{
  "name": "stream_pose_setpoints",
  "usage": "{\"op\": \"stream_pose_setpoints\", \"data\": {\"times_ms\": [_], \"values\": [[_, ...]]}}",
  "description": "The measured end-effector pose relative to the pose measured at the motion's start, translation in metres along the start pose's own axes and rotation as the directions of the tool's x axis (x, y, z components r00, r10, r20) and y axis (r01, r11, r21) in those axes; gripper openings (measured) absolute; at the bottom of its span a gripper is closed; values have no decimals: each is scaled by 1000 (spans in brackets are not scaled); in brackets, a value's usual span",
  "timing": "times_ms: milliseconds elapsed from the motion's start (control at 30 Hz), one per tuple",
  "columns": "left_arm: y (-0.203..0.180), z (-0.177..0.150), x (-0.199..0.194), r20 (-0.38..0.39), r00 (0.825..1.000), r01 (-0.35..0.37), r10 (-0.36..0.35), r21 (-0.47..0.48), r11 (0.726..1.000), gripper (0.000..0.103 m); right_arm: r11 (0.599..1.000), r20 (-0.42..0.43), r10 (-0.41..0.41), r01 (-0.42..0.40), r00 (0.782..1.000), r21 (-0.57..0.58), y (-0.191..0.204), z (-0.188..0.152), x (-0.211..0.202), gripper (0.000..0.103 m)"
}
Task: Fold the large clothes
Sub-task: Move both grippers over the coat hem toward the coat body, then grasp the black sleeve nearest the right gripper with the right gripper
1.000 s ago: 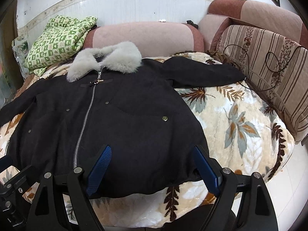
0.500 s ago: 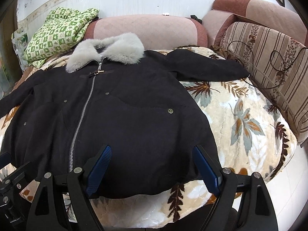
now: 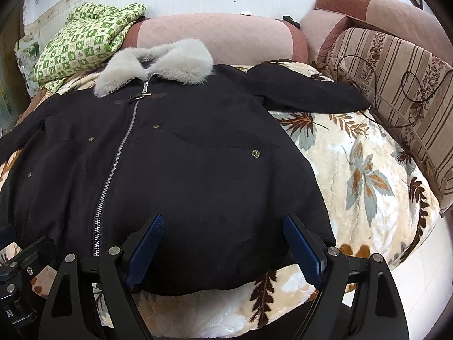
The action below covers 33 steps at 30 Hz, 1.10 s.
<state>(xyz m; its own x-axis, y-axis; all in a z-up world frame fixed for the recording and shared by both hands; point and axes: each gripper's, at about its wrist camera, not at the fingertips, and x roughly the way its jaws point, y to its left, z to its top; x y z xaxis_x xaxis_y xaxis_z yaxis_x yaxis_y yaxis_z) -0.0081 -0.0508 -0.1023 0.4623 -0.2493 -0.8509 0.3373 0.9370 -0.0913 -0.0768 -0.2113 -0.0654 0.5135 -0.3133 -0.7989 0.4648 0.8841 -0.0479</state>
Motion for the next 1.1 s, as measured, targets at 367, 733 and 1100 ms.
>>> {"op": "stream_pose_setpoints", "data": {"times_ms": [367,733,1100], "values": [[7,13,10,1,1000,-5,5,-4,1000,97,1000,25,1,-1,1000,3,1,5,2,89],[29,32,18,36,998,-45,46,-33,998,97,1000,59,-11,12,998,-10,9,25,8,89],[43,55,32,44,996,-73,74,-37,997,97,1000,116,-10,13,993,-25,11,70,19,89]]}}
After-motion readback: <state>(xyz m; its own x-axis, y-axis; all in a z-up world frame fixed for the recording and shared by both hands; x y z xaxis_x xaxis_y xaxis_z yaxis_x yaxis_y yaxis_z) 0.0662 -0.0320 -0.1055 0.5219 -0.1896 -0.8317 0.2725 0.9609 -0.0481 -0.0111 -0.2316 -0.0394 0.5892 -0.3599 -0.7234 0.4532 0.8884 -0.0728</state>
